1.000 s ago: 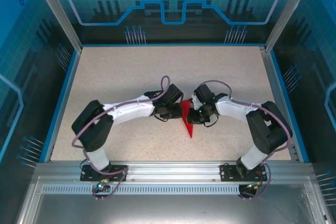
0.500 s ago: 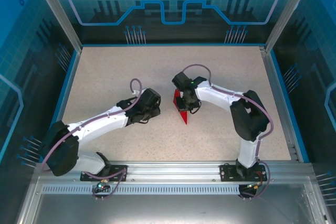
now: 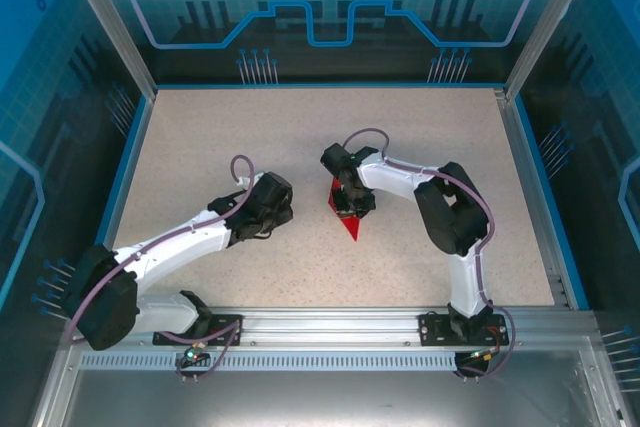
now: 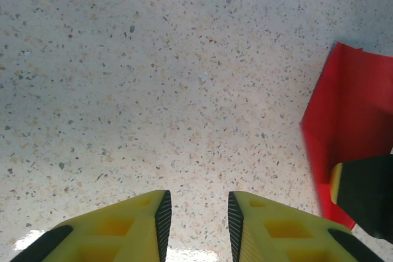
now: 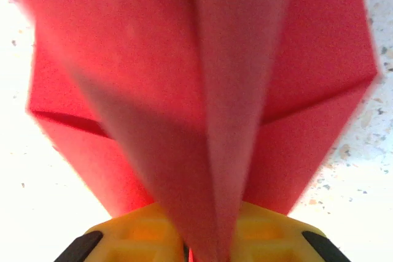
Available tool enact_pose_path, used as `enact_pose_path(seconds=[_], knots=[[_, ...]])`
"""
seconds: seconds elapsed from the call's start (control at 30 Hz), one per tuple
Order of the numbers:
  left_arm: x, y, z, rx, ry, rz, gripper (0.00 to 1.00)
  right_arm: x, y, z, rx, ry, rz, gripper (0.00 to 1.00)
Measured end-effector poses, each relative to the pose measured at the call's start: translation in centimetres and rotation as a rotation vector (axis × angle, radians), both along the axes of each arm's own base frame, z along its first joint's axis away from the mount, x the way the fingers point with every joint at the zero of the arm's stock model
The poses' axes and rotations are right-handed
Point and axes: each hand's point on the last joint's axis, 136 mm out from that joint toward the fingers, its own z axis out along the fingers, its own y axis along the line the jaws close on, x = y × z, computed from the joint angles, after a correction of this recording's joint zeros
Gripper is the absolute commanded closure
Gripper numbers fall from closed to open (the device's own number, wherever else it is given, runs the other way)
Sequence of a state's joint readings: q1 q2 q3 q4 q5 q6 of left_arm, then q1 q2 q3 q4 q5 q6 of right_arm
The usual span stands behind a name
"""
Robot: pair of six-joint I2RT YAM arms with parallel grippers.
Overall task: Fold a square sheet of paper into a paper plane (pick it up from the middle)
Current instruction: Move a paper plane to the center of the table.
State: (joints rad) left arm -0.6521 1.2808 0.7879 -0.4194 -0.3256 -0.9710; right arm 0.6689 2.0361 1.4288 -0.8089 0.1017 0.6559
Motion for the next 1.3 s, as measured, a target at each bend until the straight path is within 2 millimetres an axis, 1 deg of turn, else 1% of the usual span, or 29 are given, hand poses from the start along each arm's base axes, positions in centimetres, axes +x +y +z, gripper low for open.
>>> enact_pose_path(seconds=[0.17, 0.4, 0.57, 0.77, 0.83, 0.93, 1.03, 1.13, 1.3], knots=[[0.2, 0.0, 0.1, -0.004, -0.005, 0.002, 0.65, 0.0, 0.0, -0.2, -0.001, 0.002, -0.011, 0.77], [0.2, -0.2, -0.4, -0.003, 0.009, -0.002, 0.66, 0.0, 0.0, -0.1, -0.003, 0.000, -0.037, 0.83], [0.2, -0.3, -0.5, -0.007, 0.011, -0.005, 0.66, 0.2, -0.3, 0.5, -0.068, -0.042, -0.038, 0.80], [0.4, -0.5, -0.7, -0.009, 0.012, -0.007, 0.66, 0.5, -0.5, 0.9, -0.097, -0.071, -0.060, 0.81], [0.4, -0.6, -0.9, -0.009, 0.016, -0.008, 0.66, 0.5, -0.3, 0.8, -0.091, -0.071, -0.070, 0.81], [0.3, -0.7, -1.1, -0.009, 0.026, -0.011, 0.66, 0.5, 0.0, -0.1, -0.083, -0.056, -0.080, 0.81], [0.3, -0.7, -1.2, -0.008, 0.028, -0.011, 0.66, 0.6, 0.3, -0.1, -0.068, -0.052, -0.085, 0.81], [0.3, -0.7, -1.3, -0.009, 0.032, -0.014, 0.66, 0.6, 0.4, -0.1, -0.064, -0.050, -0.092, 0.79], [0.2, -0.8, -1.3, -0.010, 0.034, -0.016, 0.66, 0.6, 0.7, 0.3, -0.036, -0.046, -0.092, 0.70]])
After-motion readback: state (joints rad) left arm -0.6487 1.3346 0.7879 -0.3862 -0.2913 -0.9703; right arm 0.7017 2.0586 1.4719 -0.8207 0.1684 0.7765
